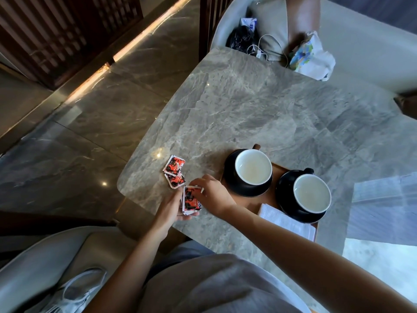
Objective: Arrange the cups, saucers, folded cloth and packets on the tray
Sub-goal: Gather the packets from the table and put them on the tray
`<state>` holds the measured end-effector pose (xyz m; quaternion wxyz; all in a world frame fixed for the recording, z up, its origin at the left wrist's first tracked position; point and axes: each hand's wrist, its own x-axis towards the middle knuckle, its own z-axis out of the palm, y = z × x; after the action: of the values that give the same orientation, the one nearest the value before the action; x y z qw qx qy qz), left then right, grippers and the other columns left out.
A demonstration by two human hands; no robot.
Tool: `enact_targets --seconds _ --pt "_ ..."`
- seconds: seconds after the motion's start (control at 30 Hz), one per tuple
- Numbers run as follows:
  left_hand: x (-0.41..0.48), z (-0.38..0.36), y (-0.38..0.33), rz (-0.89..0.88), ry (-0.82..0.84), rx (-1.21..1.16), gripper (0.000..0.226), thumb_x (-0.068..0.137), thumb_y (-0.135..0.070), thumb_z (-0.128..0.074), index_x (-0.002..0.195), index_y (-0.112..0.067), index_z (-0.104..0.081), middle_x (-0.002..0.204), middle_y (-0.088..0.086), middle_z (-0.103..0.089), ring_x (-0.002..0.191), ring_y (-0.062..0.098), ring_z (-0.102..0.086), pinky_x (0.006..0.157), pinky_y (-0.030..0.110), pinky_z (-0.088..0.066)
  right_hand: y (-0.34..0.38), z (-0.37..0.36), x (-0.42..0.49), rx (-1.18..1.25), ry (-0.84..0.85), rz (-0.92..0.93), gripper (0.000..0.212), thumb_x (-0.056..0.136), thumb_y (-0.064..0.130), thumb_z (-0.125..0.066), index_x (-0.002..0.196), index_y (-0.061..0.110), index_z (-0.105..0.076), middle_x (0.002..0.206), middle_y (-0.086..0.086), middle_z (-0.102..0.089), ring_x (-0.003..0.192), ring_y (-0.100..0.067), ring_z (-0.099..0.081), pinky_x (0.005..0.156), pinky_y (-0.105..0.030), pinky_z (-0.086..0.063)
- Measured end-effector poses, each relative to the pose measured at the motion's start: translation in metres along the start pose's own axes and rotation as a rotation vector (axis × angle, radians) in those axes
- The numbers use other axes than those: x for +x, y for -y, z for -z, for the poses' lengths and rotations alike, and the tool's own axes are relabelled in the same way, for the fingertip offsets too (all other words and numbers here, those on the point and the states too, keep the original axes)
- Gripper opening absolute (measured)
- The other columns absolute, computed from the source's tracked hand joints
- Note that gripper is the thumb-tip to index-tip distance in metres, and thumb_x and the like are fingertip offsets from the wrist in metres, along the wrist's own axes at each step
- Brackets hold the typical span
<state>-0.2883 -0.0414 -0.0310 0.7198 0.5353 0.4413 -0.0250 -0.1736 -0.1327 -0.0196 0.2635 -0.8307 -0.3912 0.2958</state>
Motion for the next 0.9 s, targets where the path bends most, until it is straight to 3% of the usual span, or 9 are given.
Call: enact_targets --seconds 0.17,0.27,0.4,0.5,0.57,0.67,0.77,0.9 --pt "0.0 0.005 0.007 -0.057 0.091 0.049 0.023 0.099 -0.019 -0.039 0.107 -0.023 -0.061 0.081 0.002 -0.076 0.064 0.021 -0.072 0.044 0.019 -0.049 0.002 0.005 -0.001 0.021 0.03 0.04 0.02 0.089 0.025 -0.059 0.109 0.021 -0.065 0.112 -0.003 -0.054 0.091 -0.019 -0.061 0.083 -0.037 -0.053" --pt "0.006 0.006 0.01 -0.01 0.043 0.016 0.025 0.099 -0.015 -0.038 0.1 -0.02 -0.062 0.076 0.003 -0.075 0.062 0.022 -0.071 0.046 0.021 -0.051 0.004 0.005 -0.003 -0.064 0.132 0.124 0.043 0.087 0.034 -0.063 0.127 0.021 -0.055 0.125 -0.003 -0.056 0.112 -0.02 -0.056 0.091 -0.036 -0.049" --pt "0.018 0.007 0.019 0.081 -0.093 0.021 0.026 0.095 -0.011 -0.042 0.086 -0.026 -0.061 0.083 0.001 -0.066 0.076 0.019 -0.063 0.071 0.036 -0.052 0.003 -0.001 -0.006 -0.296 0.284 0.182 0.082 0.075 0.041 -0.074 0.142 0.022 -0.032 0.14 -0.003 -0.046 0.127 -0.023 -0.043 0.099 -0.042 -0.042" --pt "0.021 0.008 0.022 0.136 -0.066 0.024 0.021 0.095 -0.014 -0.043 0.087 -0.024 -0.06 0.087 0.002 -0.066 0.085 0.023 -0.064 0.084 0.044 -0.051 0.005 -0.006 -0.005 -0.375 0.278 0.209 0.08 0.076 0.036 -0.074 0.142 0.02 -0.032 0.136 -0.006 -0.048 0.125 -0.026 -0.044 0.097 -0.042 -0.042" --pt "0.023 0.008 0.021 0.185 -0.072 -0.04 0.018 0.094 -0.016 -0.046 0.084 -0.023 -0.059 0.084 0.004 -0.066 0.081 0.023 -0.064 0.077 0.043 -0.054 0.007 -0.008 -0.004 -0.342 0.259 0.214 0.076 0.077 0.04 -0.072 0.14 0.021 -0.034 0.132 -0.007 -0.05 0.121 -0.027 -0.048 0.095 -0.042 -0.045" --pt "0.02 0.01 0.021 0.289 -0.051 -0.198 0.011 0.092 -0.02 -0.051 0.084 -0.018 -0.059 0.078 0.004 -0.068 0.069 0.016 -0.062 0.054 0.028 -0.051 0.011 -0.01 -0.001 -0.316 0.245 0.239 0.071 0.077 0.039 -0.072 0.137 0.023 -0.037 0.128 -0.006 -0.052 0.116 -0.025 -0.052 0.089 -0.041 -0.05" --pt "0.015 0.017 0.025 0.344 0.009 -0.289 0.01 0.091 -0.022 -0.052 0.09 -0.015 -0.059 0.084 0.005 -0.068 0.072 0.016 -0.063 0.055 0.026 -0.052 0.013 -0.011 0.003 -0.331 0.285 0.276 0.069 0.076 0.035 -0.072 0.136 0.023 -0.039 0.128 -0.004 -0.051 0.114 -0.023 -0.051 0.085 -0.039 -0.05" --pt "0.011 0.027 0.03 0.372 0.064 -0.48 0.009 0.09 -0.018 -0.053 0.096 -0.014 -0.06 0.085 0.005 -0.072 0.079 0.017 -0.064 0.062 0.029 -0.05 0.018 -0.015 0.011 -0.248 0.4 0.263 0.075 0.075 0.034 -0.075 0.138 0.022 -0.037 0.132 -0.005 -0.05 0.119 -0.022 -0.049 0.093 -0.04 -0.048"
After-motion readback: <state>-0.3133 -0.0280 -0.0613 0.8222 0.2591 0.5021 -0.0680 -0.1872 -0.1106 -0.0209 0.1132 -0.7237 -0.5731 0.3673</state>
